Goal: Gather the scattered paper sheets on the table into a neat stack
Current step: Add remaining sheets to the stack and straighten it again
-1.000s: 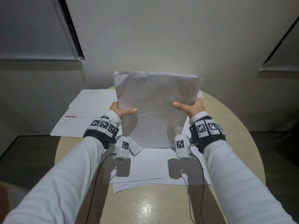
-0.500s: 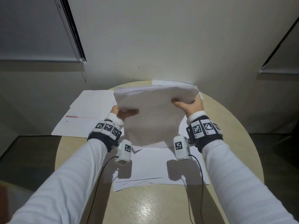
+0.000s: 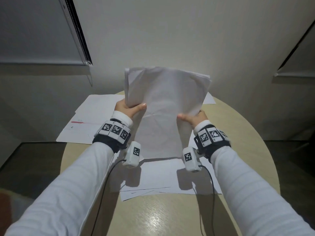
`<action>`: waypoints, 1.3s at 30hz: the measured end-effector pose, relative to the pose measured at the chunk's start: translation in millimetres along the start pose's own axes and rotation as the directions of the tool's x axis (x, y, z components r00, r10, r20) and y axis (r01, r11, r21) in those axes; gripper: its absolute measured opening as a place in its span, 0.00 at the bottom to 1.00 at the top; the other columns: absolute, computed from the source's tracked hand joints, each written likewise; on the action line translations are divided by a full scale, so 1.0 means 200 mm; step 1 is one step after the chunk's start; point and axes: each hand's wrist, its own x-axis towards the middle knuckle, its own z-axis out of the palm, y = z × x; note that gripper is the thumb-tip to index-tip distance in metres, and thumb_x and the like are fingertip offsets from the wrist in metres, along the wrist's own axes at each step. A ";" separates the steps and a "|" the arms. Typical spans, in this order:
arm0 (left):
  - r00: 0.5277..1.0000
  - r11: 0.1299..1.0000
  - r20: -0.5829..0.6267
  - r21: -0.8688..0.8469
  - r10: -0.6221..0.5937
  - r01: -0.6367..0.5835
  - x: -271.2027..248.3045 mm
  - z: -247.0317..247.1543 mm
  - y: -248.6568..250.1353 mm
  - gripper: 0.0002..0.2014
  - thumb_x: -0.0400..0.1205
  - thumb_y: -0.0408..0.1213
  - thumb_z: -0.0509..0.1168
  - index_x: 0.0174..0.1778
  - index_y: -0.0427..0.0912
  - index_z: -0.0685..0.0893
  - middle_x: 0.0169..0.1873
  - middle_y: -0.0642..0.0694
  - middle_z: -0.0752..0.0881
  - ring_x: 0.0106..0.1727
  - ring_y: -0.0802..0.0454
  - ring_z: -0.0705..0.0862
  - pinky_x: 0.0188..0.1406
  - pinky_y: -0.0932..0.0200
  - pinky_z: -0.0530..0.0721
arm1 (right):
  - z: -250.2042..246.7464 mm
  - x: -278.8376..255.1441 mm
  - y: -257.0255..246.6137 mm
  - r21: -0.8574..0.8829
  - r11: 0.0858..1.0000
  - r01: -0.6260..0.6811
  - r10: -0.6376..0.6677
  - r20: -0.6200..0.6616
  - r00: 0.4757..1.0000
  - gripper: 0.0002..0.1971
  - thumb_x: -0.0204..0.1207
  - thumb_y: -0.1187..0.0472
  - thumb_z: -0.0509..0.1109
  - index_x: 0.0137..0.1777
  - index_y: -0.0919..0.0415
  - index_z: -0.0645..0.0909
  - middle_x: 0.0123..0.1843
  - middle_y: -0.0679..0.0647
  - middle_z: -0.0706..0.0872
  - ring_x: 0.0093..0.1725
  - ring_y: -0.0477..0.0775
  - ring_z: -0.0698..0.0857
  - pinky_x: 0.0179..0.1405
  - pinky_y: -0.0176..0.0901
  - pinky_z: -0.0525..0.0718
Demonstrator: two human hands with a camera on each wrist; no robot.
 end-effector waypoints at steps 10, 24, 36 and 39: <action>0.990 0.997 -0.117 0.005 -0.077 0.078 -0.06 0.05 -0.17 0.23 0.71 0.33 0.76 0.60 0.28 0.82 0.56 0.34 0.86 0.59 0.42 0.85 0.57 0.59 0.80 | 0.08 -0.09 0.14 -0.097 0.992 0.087 -0.097 -0.103 0.990 0.14 0.71 0.64 0.76 0.53 0.72 0.83 0.44 0.57 0.83 0.46 0.50 0.80 0.43 0.39 0.75; 0.932 0.924 0.036 0.152 -0.361 0.352 -0.10 0.02 -0.47 0.26 0.71 0.33 0.76 0.62 0.27 0.79 0.59 0.35 0.85 0.60 0.41 0.84 0.58 0.57 0.79 | 0.09 -0.02 0.39 -0.175 0.967 -0.185 0.178 -0.059 0.982 0.21 0.68 0.63 0.79 0.59 0.71 0.82 0.54 0.61 0.86 0.55 0.54 0.82 0.56 0.40 0.75; 0.936 0.945 0.134 0.021 -0.326 0.326 0.13 0.03 -0.30 0.20 0.73 0.22 0.70 0.62 0.27 0.80 0.47 0.39 0.83 0.51 0.43 0.81 0.56 0.52 0.79 | 0.10 0.30 0.00 -0.545 0.838 -0.037 0.141 0.151 0.978 0.13 0.67 0.53 0.76 0.49 0.50 0.79 0.49 0.55 0.89 0.42 0.58 0.87 0.43 0.45 0.88; 0.929 0.936 0.120 -0.003 -0.349 0.352 0.24 0.04 -0.30 0.21 0.73 0.19 0.69 0.63 0.26 0.79 0.48 0.37 0.84 0.57 0.35 0.83 0.62 0.44 0.80 | 0.10 0.46 -0.01 -0.653 0.754 -0.073 0.217 0.143 0.966 0.20 0.68 0.39 0.69 0.50 0.53 0.76 0.41 0.55 0.84 0.36 0.59 0.87 0.23 0.39 0.84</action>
